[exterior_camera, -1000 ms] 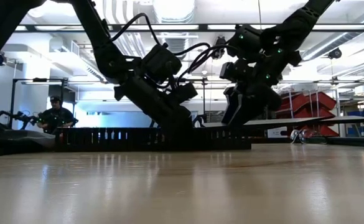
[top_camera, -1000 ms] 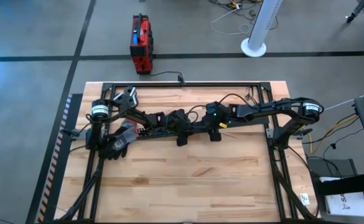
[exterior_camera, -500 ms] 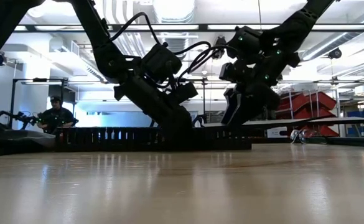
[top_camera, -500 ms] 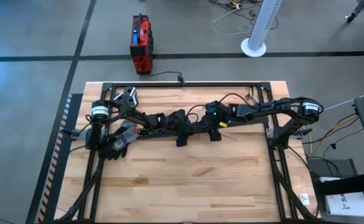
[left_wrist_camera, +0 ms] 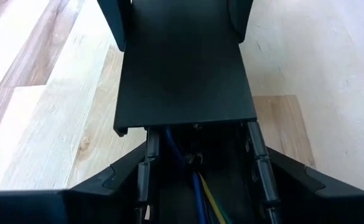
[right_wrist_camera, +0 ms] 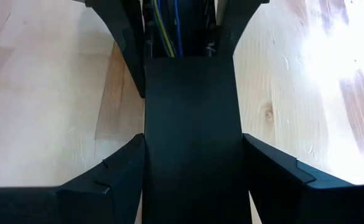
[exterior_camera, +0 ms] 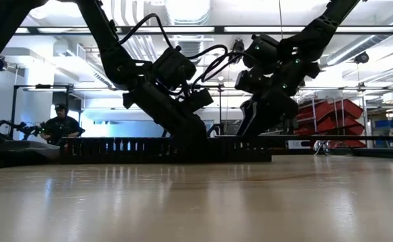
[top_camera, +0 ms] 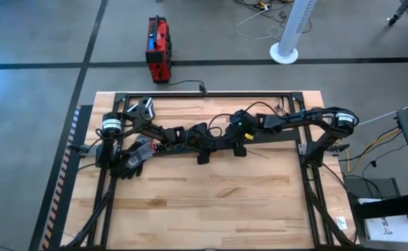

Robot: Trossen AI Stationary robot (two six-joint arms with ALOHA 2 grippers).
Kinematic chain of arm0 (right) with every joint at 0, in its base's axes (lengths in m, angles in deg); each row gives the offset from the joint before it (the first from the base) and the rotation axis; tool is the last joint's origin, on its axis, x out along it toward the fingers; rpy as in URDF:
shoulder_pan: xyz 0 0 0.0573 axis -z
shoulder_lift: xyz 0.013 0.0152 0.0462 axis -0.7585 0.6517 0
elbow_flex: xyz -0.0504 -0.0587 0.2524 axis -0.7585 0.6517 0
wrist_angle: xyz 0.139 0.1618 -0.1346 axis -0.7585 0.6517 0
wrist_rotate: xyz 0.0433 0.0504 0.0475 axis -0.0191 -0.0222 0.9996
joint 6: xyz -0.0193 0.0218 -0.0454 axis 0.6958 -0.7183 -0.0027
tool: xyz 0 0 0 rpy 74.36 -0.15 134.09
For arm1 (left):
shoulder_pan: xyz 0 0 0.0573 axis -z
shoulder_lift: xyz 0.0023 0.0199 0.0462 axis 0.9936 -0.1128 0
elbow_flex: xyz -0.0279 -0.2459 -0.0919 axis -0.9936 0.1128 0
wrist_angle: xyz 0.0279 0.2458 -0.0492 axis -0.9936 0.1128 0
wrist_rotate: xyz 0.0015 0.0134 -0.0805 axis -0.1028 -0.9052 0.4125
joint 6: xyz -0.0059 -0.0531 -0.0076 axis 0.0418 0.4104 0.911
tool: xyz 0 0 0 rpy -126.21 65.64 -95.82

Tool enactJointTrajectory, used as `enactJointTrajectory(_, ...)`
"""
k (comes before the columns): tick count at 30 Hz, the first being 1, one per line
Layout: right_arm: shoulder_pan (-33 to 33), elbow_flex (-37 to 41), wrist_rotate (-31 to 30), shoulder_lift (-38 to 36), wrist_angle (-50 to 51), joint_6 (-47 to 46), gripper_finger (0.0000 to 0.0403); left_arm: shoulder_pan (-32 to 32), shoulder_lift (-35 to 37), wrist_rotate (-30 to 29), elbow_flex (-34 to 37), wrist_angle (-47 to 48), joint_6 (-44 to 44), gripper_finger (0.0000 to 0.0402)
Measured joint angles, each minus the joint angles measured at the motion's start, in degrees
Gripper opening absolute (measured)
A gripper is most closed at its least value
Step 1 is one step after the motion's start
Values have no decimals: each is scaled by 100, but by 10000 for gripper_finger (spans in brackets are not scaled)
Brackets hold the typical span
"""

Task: Ziptie cables
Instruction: Close the black cable duct

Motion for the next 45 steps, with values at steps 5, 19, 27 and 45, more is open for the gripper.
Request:
enactJointTrajectory(5, 46, -21, 77, 28, 16, -15, 218, 0, 0, 2, 1, 5, 1, 230)
enactJointTrajectory(19, 53, -21, 402, 48, -14, -286, 218, -4, 0, -39, 21, -104, 185, 238)
enactJointTrajectory(27, 19, -14, 781, 60, -82, 64, 218, -4, 0, -22, 23, -146, 253, 221)
enactJointTrajectory(45, -34, 0, 975, 113, -298, -166, 218, -9, -11, 0, 20, -290, 379, 230)
